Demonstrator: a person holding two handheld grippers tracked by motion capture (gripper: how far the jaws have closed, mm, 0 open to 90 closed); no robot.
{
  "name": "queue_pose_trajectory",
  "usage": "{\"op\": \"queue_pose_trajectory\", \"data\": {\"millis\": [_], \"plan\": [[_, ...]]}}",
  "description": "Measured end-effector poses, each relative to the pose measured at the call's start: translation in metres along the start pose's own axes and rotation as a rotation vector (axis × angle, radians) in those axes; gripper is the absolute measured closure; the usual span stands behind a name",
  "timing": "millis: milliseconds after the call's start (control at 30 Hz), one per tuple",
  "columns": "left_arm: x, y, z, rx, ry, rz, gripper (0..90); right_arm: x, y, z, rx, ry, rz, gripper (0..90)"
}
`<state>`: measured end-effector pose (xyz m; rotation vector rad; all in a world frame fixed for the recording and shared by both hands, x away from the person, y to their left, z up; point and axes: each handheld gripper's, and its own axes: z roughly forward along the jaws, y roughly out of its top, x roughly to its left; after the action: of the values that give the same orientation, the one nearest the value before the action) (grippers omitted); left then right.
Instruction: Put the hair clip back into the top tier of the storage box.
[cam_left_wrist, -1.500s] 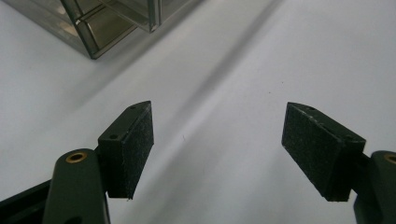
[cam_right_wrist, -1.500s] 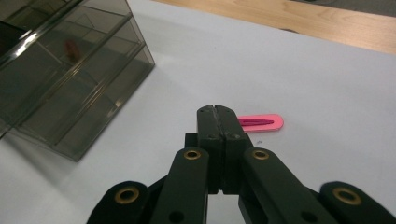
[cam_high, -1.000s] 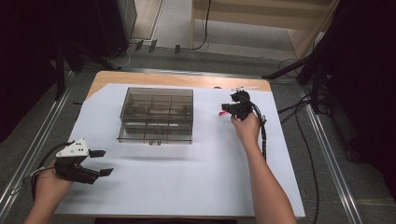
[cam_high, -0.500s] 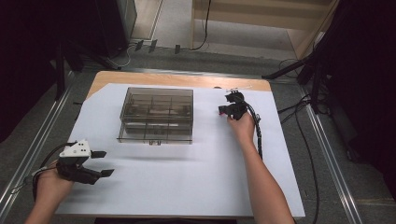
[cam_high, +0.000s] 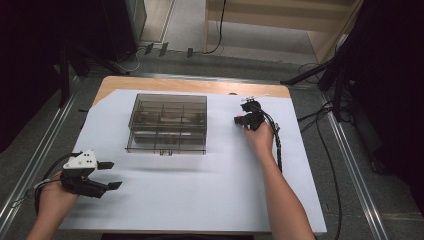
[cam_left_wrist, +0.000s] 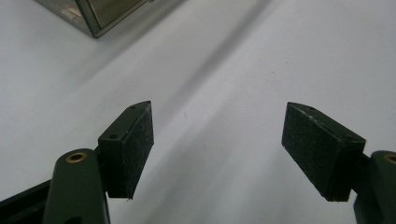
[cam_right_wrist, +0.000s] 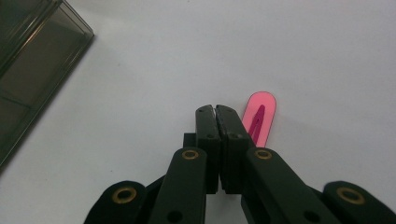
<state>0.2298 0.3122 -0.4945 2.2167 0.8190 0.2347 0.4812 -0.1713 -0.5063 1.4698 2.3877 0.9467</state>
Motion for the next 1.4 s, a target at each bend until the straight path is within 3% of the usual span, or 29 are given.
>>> {"op": "queue_pose_trajectory", "data": {"millis": [267, 433, 467, 500, 533, 667, 700, 733, 833, 933, 967, 1100, 1133, 1200, 1400], "plan": [[0.0, 0.0, 0.0, -0.004, -0.002, -0.001, 26.6, -0.003, -0.001, -0.006, 0.011, 0.005, 0.004, 87.6], [0.0, -0.001, -0.001, -0.003, 0.003, -0.001, 26.6, 0.001, 0.009, -0.025, -0.042, 0.024, -0.039, 84.7], [0.0, -0.001, -0.001, -0.002, 0.003, -0.003, 26.6, 0.002, 0.015, -0.033, -0.017, 0.015, -0.028, 77.4], [0.0, -0.001, -0.001, -0.005, 0.003, -0.006, 26.6, 0.002, 0.015, -0.033, -0.017, 0.015, -0.028, 77.4], [0.0, -0.001, -0.002, -0.002, 0.005, -0.007, 26.6, 0.002, 0.018, -0.04, 0.03, -0.016, -0.02, 72.2], [0.0, -0.002, -0.003, -0.003, 0.01, -0.009, 26.6, 0.003, 0.022, -0.046, 0.073, -0.103, -0.076, 65.8], [0.0, -0.002, -0.003, -0.003, 0.01, -0.009, 26.6, 0.003, 0.022, -0.046, 0.073, -0.103, -0.076, 65.8], [-0.001, -0.002, -0.003, 0.001, 0.01, -0.008, 26.6, 0.006, 0.024, -0.045, 0.101, -0.129, -0.126, 64.4], [-0.001, -0.002, -0.002, 0.001, 0.011, -0.008, 26.5, 0.008, 0.027, -0.039, 0.125, -0.119, -0.128, 56.9], [-0.001, -0.003, -0.002, 0.008, 0.014, -0.011, 26.5, 0.007, 0.03, -0.033, 0.138, -0.092, -0.104, 58.6], [-0.001, -0.004, -0.003, 0.001, 0.012, -0.009, 26.5, 0.007, 0.036, -0.026, 0.201, -0.126, -0.115, 61.7], [-0.001, -0.004, -0.003, -0.004, 0.019, -0.001, 26.4, 0.009, 0.046, -0.025, 0.225, -0.137, -0.129, 62.5], [-0.001, -0.005, -0.002, -0.007, 0.018, -0.003, 26.3, 0.008, 0.052, -0.023, 0.251, -0.112, -0.099, 61.5], [-0.001, -0.005, -0.002, -0.004, 0.019, -0.003, 26.3, 0.006, 0.054, -0.019, 0.271, -0.089, -0.097, 60.0], [-0.001, -0.007, -0.003, 0.002, 0.02, -0.005, 26.3, 0.001, 0.054, -0.01, 0.3, -0.076, -0.082, 59.4]]}}
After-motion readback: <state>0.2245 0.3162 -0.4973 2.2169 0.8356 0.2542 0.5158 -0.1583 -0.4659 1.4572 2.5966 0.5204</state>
